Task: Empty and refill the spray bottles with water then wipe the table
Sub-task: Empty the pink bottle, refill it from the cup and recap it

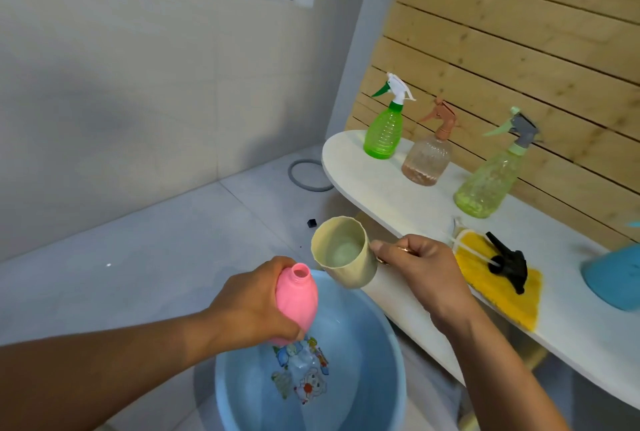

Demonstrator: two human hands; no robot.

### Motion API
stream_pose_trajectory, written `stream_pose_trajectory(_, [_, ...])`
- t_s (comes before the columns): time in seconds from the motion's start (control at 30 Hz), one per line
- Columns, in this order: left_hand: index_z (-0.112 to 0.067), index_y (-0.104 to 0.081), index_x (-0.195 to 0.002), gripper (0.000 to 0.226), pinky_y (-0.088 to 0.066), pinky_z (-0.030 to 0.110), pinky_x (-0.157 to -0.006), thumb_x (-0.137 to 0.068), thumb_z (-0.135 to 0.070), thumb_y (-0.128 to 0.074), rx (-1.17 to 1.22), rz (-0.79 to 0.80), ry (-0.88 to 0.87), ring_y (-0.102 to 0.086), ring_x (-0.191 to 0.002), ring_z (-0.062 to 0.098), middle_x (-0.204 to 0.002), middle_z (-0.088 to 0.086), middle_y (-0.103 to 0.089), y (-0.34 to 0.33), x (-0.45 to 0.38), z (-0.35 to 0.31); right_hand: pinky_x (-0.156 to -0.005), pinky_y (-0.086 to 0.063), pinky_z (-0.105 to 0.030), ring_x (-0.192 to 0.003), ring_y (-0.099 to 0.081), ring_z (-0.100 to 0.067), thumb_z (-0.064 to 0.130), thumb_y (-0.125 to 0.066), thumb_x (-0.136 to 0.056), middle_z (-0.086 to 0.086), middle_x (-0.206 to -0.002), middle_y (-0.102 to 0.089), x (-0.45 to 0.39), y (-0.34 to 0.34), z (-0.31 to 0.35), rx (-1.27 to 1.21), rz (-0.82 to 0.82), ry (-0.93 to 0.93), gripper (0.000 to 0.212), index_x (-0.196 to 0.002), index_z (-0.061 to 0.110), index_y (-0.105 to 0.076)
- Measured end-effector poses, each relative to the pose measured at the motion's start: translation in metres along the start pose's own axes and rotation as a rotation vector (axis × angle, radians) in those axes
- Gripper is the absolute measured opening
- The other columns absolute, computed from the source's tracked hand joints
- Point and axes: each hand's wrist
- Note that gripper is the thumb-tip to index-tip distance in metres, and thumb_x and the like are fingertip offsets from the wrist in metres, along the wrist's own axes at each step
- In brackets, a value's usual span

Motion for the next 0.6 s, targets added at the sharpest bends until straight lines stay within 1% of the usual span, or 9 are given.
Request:
stream_pose_trajectory(0.13, [-0.053,-0.043,-0.128,0.096,-0.058,0.029,-0.084,-0.044,-0.057,-0.089,-0.011,0.009,-0.021,-0.062,-0.106,0.011,-0.114,-0.022,-0.062,-0.001,-0.003,-0.007,-0.044,-0.028,-0.013,-0.051,-0.031,-0.009,0.041,-0.085,-0.077,0.009,-0.053,-0.039,0.004,-0.001,0.016,0.024,-0.016,0.088,0.046,-0.061,0.012,-0.053])
stream_pose_trajectory(0.27, [-0.053,-0.043,-0.131,0.097,-0.058,0.030,-0.085,-0.045,-0.057,-0.090,-0.008,0.006,-0.031,-0.062,-0.106,0.012,-0.114,-0.022,-0.062,-0.001,-0.004,-0.010,-0.044,-0.029,-0.011,-0.049,-0.033,-0.004,0.038,-0.084,-0.080,0.014,-0.051,-0.043,0.008,-0.002,0.024,0.059,-0.023,0.153,0.040,-0.062,0.014,-0.058])
stream_pose_trajectory(0.4, [-0.052,-0.043,-0.132,0.098,-0.059,0.031,-0.086,-0.046,-0.057,-0.091,-0.011,0.007,-0.034,-0.062,-0.107,0.013,-0.116,-0.022,-0.062,-0.001,-0.004,-0.010,-0.043,-0.027,-0.012,-0.048,-0.032,-0.005,0.046,-0.082,-0.078,0.014,-0.050,-0.041,0.011,0.000,0.028,0.132,-0.037,0.178,0.043,-0.065,0.013,-0.057])
stream_pose_trajectory(0.6, [-0.052,-0.044,-0.131,0.098,-0.058,0.031,-0.085,-0.045,-0.059,-0.091,-0.024,0.000,-0.033,-0.062,-0.107,0.014,-0.116,-0.021,-0.063,-0.001,-0.006,-0.009,-0.044,-0.026,-0.017,-0.047,-0.030,-0.006,0.057,-0.076,-0.074,0.013,-0.048,-0.037,0.014,0.000,0.033,0.245,-0.055,0.202,0.048,-0.068,0.014,-0.056])
Point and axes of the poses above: each hand's wrist, its own x-axis away from the middle knuckle, its own y-axis out of the back of the hand, z = x × y
